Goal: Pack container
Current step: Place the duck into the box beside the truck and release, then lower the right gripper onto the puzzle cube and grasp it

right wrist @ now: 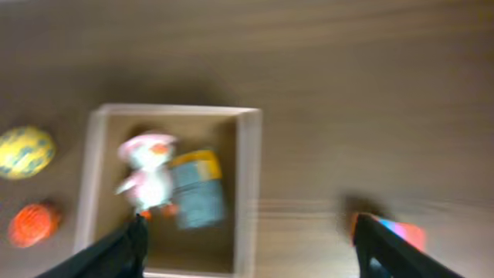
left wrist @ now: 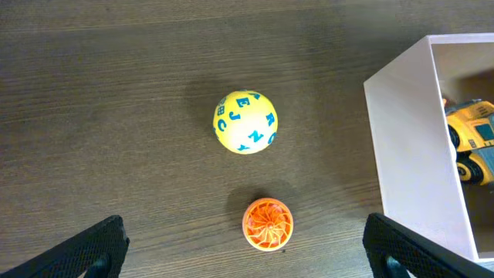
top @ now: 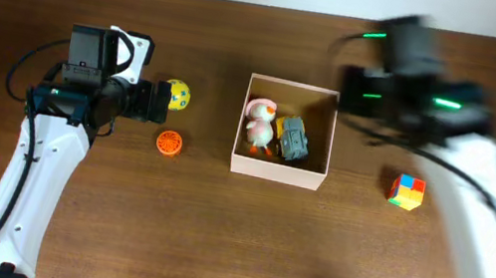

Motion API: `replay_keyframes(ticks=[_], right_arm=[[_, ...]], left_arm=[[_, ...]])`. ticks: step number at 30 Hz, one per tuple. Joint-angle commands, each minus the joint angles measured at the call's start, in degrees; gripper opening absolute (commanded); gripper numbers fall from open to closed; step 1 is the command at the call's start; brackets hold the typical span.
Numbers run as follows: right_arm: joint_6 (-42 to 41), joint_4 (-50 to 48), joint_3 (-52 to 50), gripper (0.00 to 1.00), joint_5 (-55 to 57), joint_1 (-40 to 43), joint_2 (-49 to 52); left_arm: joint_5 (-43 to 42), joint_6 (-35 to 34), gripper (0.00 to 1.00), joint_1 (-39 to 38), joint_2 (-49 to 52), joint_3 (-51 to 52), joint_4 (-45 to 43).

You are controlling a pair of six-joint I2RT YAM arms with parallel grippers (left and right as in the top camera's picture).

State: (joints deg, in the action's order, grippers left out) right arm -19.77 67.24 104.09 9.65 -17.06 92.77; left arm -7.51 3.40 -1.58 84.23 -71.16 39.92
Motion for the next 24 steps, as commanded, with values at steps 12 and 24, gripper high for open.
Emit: replay_keyframes(ticks=[12,24], right_arm=[[9.01,4.46,-17.68,0.8,-6.25,23.37,3.89],[8.87,-14.78,-38.07,0.8,-6.84,25.94,6.08]], left_arm=[[0.02,-0.55,0.99,-0.11,0.31,-1.22,0.07],[0.02,-0.55,0.99,-0.11,0.31,-1.22,0.07]])
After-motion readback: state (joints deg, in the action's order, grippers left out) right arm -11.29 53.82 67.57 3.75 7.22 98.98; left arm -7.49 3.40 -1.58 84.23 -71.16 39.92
